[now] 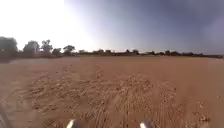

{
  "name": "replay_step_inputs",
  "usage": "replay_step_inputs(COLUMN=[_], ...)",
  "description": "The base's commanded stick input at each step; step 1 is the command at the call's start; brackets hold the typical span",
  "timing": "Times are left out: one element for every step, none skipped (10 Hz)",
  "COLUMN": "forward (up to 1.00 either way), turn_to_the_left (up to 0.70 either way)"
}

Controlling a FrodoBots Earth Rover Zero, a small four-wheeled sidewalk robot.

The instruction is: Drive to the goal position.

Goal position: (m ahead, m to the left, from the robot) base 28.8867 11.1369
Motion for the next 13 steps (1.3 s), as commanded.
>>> replay_step_inputs(forward=[1.00, 1.00, 1.00, 1.00, 1.00, 1.00, 1.00, 1.00, 1.00, 1.00, 1.00, 1.00, 1.00], turn_to_the_left=[-0.39, -0.05, 0.00, 0.00, 0.00, 0.00, 0.00, 0.00, 0.00, 0.00, 0.00, 0.00, -0.08])
